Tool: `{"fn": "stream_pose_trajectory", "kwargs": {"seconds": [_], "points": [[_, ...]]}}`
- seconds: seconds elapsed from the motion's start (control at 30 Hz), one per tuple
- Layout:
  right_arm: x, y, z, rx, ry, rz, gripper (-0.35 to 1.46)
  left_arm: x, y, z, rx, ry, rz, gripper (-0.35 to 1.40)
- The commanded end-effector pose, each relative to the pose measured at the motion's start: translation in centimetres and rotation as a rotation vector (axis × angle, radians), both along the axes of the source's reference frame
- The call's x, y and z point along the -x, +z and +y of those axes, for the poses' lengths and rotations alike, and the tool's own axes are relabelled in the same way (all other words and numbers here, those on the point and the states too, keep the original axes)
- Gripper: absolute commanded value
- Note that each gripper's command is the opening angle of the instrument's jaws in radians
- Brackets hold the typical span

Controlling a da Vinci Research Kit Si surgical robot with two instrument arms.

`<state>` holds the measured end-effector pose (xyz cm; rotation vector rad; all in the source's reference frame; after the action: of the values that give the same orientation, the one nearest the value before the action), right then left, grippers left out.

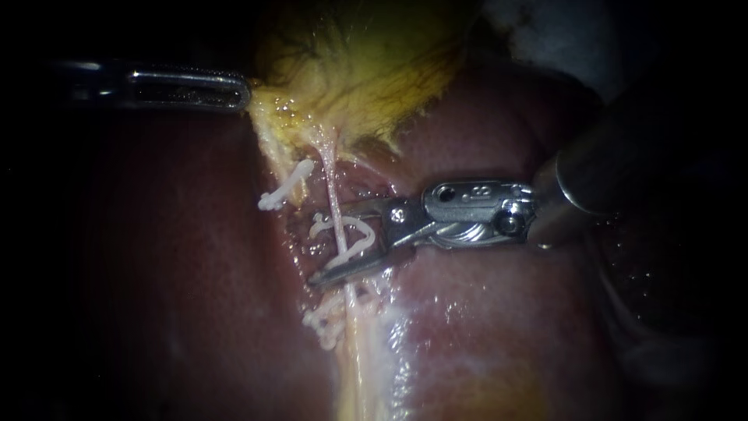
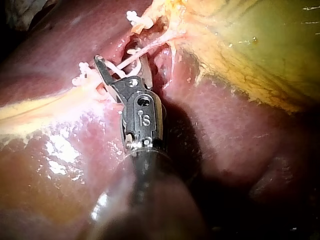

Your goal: Clipping first clip right tube

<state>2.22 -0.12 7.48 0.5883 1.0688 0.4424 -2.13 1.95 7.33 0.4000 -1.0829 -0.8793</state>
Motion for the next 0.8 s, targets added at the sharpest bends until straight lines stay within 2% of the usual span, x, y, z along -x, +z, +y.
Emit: {"fn": "stream_pose_trajectory", "kwargs": {"seconds": [0.03, 0.13, 0.27, 0.37, 0.53, 0.8], "points": [[0.0, -0.01, 0.0, -0.003, -0.005, 0.007, 0.58, 0.0, 0.0, 0.0, 0.0, 0.0, 0.0, -0.35], [0.0, -0.02, 0.0, -0.016, -0.027, 0.027, 0.58, 0.0, 0.0, 0.0, 0.0, 0.0, 0.0, -0.35], [-0.02, -0.01, 0.01, -0.086, -0.059, 0.071, 0.56, 0.0, 0.0, 0.0, 0.0, 0.0, 0.0, -0.35], [-0.04, -0.01, 0.01, -0.155, -0.06, 0.122, 0.56, 0.0, 0.0, 0.0, 0.0, 0.0, 0.0, -0.35], [-0.04, -0.01, 0.0, -0.276, -0.055, 0.235, 0.56, 0.0, 0.0, 0.0, 0.0, -0.001, 0.0, -0.35], [0.02, -0.05, -0.06, -0.422, -0.094, 0.322, 0.54, 0.01, 0.0, 0.0, 0.0, -0.001, 0.001, -0.35]]}}
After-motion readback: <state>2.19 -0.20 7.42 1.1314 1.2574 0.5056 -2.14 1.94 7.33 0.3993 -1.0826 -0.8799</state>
